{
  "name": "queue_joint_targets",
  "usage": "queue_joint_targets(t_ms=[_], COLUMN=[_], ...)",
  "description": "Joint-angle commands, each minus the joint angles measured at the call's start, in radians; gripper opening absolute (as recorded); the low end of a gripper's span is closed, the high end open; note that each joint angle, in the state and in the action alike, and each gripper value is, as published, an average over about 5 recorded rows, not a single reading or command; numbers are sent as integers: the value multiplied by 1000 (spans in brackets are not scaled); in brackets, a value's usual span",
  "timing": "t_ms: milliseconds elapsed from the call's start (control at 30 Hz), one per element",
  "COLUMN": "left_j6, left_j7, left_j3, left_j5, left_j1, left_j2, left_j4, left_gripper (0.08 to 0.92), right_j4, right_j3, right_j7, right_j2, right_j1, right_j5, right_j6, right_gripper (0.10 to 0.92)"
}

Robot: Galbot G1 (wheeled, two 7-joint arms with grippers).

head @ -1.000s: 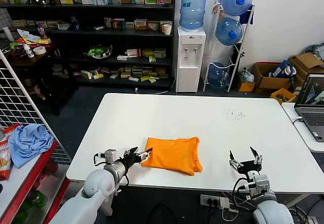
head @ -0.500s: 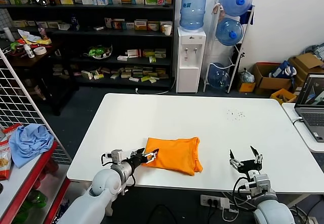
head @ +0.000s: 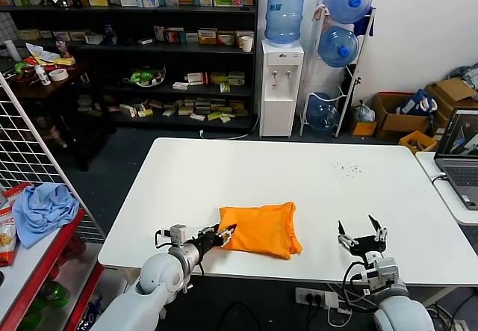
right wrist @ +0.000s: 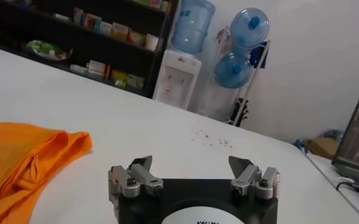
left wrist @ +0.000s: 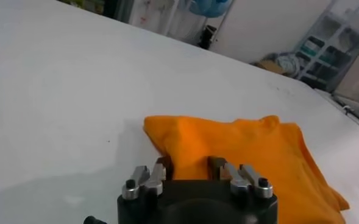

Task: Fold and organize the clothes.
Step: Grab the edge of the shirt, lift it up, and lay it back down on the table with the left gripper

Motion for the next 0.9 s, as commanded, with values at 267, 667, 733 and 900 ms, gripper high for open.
queue_joint_targets(t_ms=[267,667,733,900], left_j6=[-88,45,49,20], left_j7=[-8,-104,-104,-86], left_j3=[-33,-215,-237,-280], left_j5=[88,105,149,336], left_j1=[17,71,73,56], left_j2=[53,397,444,515], left_j4=[-53,-131,-104,-8], left_gripper=[234,185,185,185], right_j4=[2,-2,-2,-5], right_j3=[-16,-67,-79,-89], right_j7=[4,13,15,16], right_j2=[2,5,8,15], right_j1=[10,48,57,73], right_j5=[-4,-9,-11,-13], right_j6=[-4,-17,-20,-19], right_gripper=[823,823,823,823])
